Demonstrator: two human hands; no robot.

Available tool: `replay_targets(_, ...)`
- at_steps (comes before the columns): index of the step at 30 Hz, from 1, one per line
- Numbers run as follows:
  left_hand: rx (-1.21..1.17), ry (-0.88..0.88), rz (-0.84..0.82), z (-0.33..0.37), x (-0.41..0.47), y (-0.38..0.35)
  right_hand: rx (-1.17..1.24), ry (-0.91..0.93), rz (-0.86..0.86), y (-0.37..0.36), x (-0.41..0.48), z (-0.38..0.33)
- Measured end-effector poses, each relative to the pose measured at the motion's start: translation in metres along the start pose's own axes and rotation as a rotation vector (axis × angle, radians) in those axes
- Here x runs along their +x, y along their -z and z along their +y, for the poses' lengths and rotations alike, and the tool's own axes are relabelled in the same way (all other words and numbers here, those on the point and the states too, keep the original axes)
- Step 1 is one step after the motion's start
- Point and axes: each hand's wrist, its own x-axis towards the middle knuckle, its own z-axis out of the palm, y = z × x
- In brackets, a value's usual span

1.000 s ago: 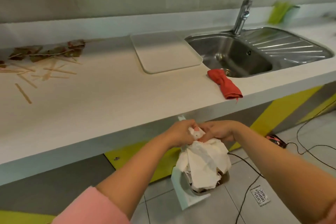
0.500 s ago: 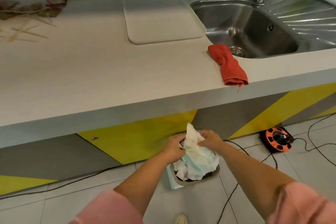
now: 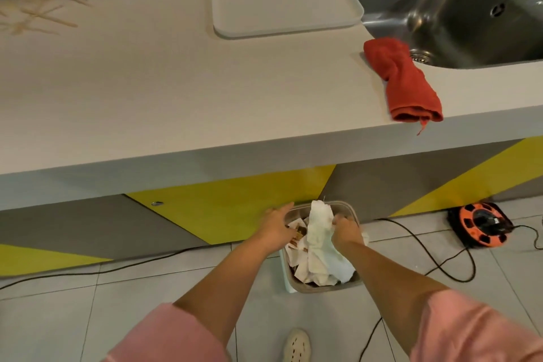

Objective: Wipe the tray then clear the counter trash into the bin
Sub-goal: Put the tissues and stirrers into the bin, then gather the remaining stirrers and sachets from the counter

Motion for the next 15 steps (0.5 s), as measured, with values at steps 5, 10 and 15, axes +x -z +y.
replay_targets(5, 0.015, -0.025, 0.033, 0.004, -0.007, 0.008, -0.089, 0.124, -0.347, 0.002, -0.005, -0.006)
replay_targets(10, 0.007, -0.034, 0.039, 0.008, -0.022, 0.022, -0.170, 0.180, -0.346, 0.024, -0.015, -0.023)
replay_targets(15, 0.105, -0.045, -0.038, 0.016, -0.042, 0.047, -0.222, 0.265, -0.371, 0.057, -0.039, -0.058)
